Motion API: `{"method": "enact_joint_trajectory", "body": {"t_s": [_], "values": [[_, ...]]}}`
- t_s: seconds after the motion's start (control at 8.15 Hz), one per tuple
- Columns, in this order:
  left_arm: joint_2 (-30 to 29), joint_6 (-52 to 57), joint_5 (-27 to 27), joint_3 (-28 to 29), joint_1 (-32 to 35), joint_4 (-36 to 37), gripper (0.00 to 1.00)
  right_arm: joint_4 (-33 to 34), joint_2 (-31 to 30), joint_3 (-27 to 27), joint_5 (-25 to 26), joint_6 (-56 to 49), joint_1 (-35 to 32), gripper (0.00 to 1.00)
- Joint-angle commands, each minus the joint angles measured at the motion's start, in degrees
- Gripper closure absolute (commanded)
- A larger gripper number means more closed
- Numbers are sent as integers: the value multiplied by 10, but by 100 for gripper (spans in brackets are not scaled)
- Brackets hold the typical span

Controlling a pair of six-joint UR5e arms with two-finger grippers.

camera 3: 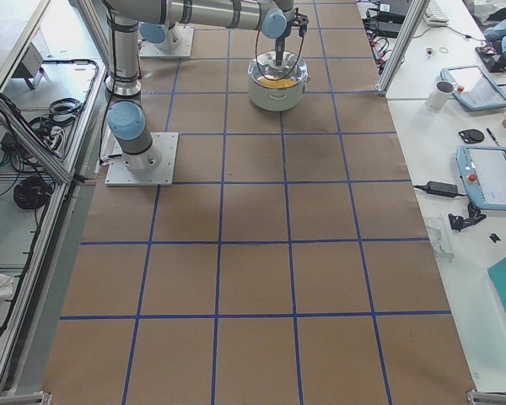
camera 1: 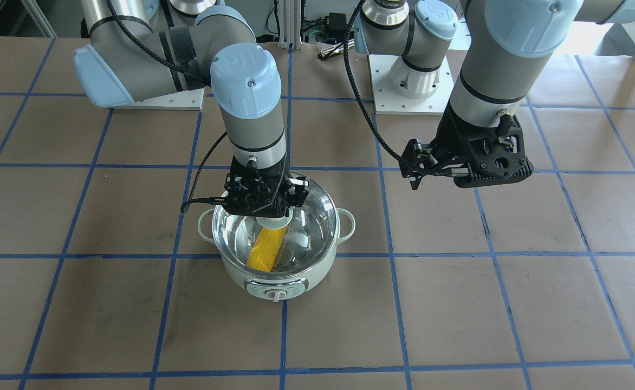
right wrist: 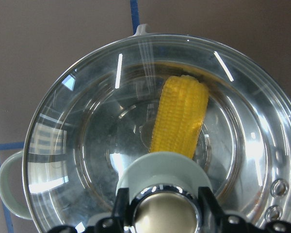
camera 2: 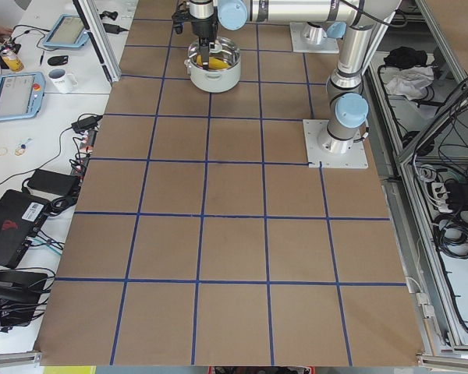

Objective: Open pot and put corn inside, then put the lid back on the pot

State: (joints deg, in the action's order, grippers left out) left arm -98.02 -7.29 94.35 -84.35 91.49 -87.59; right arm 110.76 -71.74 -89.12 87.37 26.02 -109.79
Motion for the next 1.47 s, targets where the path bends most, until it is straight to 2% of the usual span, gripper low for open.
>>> {"method": "enact_joint_trajectory", "body": {"t_s": [0.0,0.37,0.61,1.35], "values": [[0,0,0,0,-1,1,0,-1,-2,0,0,0,0,55],[0,0,0,1,-1,4,0,-4,-2,1,-4,0,-1,55],[0,0,-3,1,-1,6,0,-2,0,5,-26,10,0,55],[7,0,-10,1,4,7,0,0,3,5,-18,0,1,55]]}}
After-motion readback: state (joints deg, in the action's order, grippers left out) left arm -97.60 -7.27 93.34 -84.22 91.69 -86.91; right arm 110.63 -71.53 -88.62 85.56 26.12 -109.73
